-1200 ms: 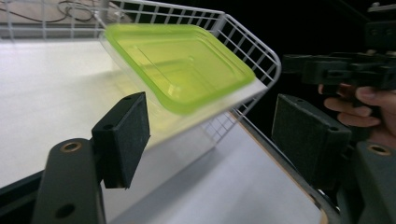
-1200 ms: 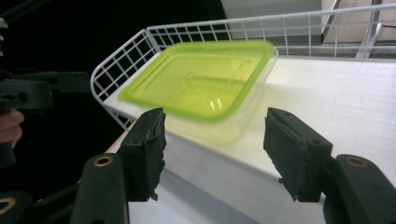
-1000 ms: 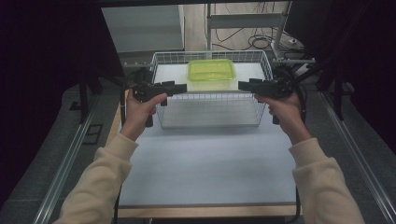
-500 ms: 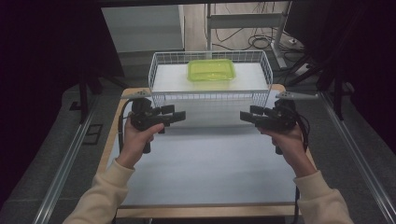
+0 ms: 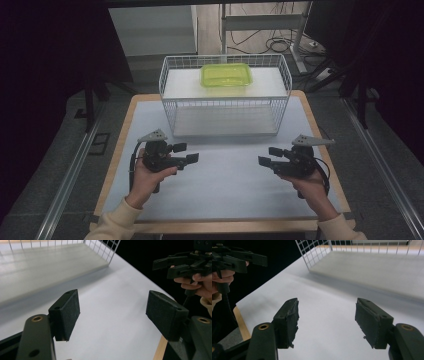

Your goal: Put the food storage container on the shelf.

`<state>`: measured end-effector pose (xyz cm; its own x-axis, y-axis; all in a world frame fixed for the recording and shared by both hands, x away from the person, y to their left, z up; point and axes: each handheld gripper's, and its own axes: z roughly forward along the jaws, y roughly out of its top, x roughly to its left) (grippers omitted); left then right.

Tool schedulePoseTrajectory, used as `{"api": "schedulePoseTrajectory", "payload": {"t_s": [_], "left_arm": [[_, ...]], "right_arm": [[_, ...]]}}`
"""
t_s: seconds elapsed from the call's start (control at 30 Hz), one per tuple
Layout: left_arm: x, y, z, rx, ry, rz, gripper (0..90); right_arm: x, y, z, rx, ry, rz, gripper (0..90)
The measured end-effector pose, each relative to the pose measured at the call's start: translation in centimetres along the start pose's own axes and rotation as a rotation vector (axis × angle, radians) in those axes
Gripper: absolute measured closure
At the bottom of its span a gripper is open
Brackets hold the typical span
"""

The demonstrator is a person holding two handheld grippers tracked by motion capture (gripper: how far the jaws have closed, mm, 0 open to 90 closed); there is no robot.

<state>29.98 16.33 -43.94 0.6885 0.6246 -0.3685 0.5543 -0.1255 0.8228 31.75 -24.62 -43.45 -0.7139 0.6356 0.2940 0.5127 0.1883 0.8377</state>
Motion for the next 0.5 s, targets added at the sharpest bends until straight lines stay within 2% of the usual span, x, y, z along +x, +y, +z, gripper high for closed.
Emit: {"api": "schedulePoseTrajectory", "payload": {"t_s": [0.03, 0.07, 0.13, 0.23, 0.33, 0.5], "left_arm": [[0.0, 0.0, 0.0, 0.0, 0.0, 0.0, 26.6], [-0.1, -0.9, 0.1, 0.01, 0.008, 0.002, 26.6], [0.0, -1.3, 0.2, 0.019, 0.008, 0.003, 26.5], [0.3, -2.6, 0.6, 0.056, 0.02, -0.004, 26.4], [0.6, -3.1, 0.7, 0.07, 0.029, -0.005, 26.3], [0.7, -3.2, 0.8, 0.072, 0.032, -0.008, 26.3]], "right_arm": [[-0.2, -0.6, 0.1, 0.002, 0.001, 0.009, 35.2], [-0.3, -1.1, 0.2, 0.008, -0.002, 0.015, 35.2], [-0.7, -2.0, 0.6, 0.04, -0.014, 0.019, 34.8], [-1.1, -3.1, 1.1, 0.071, -0.02, 0.029, 34.5], [-1.3, -3.5, 1.3, 0.082, -0.022, 0.04, 34.2], [-1.2, -3.3, 1.0, 0.057, -0.02, 0.024, 33.8]]}}
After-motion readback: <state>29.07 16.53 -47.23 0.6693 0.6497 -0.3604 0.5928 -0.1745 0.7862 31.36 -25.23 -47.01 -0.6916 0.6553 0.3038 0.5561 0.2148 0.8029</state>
